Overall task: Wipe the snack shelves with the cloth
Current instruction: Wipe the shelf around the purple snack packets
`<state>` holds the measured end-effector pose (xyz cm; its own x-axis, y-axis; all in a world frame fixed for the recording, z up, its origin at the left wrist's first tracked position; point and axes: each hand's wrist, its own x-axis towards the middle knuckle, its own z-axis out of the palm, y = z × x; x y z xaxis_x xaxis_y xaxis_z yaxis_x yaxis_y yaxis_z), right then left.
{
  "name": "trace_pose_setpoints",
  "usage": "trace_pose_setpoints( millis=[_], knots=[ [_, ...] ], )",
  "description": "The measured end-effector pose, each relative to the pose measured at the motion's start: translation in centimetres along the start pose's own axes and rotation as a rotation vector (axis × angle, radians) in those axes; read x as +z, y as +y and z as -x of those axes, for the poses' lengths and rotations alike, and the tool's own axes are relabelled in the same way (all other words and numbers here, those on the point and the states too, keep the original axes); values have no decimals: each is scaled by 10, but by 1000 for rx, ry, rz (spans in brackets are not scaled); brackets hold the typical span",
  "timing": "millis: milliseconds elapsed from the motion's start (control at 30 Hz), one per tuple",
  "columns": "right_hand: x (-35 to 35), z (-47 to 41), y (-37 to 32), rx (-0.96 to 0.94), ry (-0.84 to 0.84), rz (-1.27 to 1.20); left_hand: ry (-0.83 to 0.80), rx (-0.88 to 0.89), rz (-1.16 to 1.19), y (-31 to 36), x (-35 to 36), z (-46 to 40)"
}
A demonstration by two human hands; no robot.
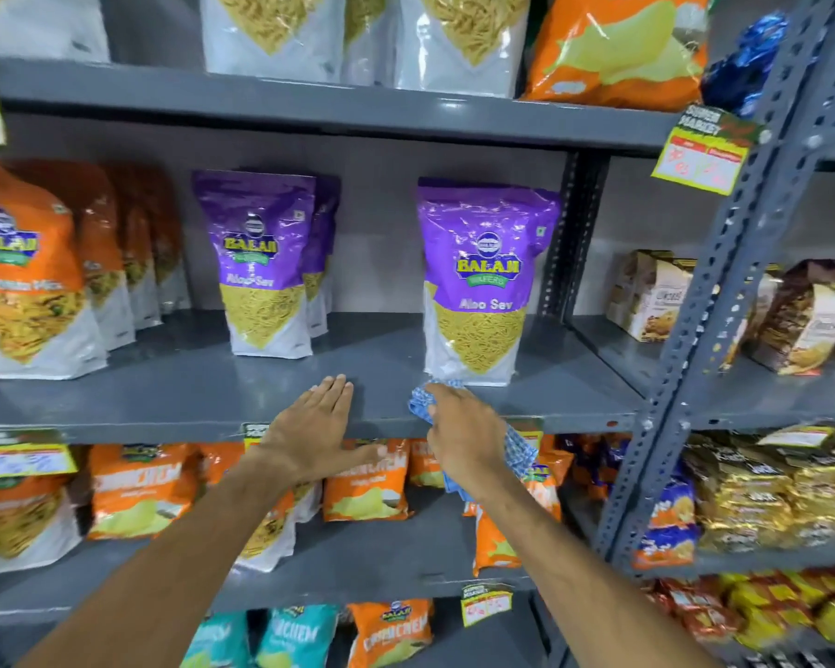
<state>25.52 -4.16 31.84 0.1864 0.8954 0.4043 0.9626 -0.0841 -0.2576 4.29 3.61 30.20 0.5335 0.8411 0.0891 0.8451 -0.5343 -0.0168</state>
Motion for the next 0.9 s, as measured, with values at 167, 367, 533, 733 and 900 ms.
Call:
trace_pose_setpoints(
  millis=[167,367,533,733,900],
  knots=[
    [17,-13,-56,-164,-81,-40,15,-95,-17,-36,0,44],
    [38,-16,-113,-361,-117,-58,101,-175,-51,-69,14,93],
    [64,7,-130,-581,9,-236,290,-156,-31,-81,51,137],
    [125,59,-87,-738,54,-306,235,-123,8,-67,129,168],
    [191,89,-20,-601,-137,-264,102,-111,101,-45,198,160]
  ],
)
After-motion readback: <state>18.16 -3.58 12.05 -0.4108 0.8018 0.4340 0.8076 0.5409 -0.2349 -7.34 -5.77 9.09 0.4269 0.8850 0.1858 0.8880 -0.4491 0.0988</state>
